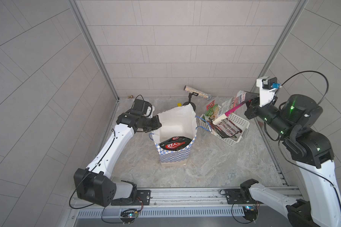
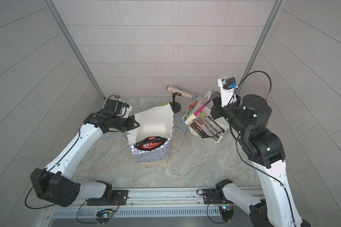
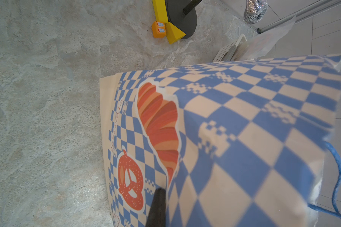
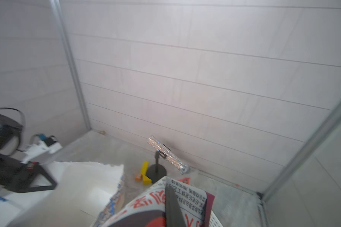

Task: Place the condiment packets inside the bag
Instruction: Place the condiment packet in the paper bag.

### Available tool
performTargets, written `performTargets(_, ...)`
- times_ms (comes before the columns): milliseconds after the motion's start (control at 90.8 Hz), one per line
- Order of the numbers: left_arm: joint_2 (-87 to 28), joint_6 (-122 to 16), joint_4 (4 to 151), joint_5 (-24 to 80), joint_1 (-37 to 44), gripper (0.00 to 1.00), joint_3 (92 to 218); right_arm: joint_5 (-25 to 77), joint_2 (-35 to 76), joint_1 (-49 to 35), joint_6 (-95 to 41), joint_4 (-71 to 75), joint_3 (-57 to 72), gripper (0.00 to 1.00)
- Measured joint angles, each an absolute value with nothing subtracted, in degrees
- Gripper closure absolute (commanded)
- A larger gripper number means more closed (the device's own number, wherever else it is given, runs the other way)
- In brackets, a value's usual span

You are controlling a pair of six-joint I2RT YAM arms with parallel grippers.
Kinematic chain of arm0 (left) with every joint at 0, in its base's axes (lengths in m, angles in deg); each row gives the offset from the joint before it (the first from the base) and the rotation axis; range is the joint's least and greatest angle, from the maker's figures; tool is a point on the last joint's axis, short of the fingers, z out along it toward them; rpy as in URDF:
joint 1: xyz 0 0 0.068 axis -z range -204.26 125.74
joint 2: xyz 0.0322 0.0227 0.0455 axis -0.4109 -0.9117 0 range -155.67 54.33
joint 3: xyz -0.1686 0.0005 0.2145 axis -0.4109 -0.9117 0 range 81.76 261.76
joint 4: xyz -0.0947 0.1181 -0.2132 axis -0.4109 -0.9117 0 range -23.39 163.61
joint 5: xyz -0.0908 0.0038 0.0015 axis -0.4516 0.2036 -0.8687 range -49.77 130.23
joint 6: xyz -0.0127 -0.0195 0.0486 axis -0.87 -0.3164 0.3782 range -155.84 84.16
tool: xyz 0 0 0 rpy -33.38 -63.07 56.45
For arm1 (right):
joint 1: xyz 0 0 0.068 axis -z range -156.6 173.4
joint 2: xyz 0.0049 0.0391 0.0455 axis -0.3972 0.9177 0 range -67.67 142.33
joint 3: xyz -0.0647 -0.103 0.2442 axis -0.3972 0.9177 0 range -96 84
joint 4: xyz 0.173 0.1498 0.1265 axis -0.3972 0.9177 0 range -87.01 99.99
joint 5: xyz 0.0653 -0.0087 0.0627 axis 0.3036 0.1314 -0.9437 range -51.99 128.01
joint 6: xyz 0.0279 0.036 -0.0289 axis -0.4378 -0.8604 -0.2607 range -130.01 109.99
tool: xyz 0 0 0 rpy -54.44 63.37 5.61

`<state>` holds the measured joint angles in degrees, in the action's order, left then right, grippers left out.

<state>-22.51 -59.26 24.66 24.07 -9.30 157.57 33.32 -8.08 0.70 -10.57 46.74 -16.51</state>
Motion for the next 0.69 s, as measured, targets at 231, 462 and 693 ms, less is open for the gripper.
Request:
performTargets(231,-22.03,-58.71,24.69,23.96,-8.76,1.0,157.57,29.25,-0.76,-14.88,-12.23,44.42,-21.25,1.0)
performTargets(462,-22.01,-58.6,24.69,23.96,-8.73,1.0,157.57,34.5,9.54,-22.16,-13.98,43.28,-20.86,1.0)
performTargets(693,-21.81,-58.36,24.66,23.98,-8.73,1.0,157.57,41.21,12.58,-24.96,-15.9,42.43,-15.59,1.0)
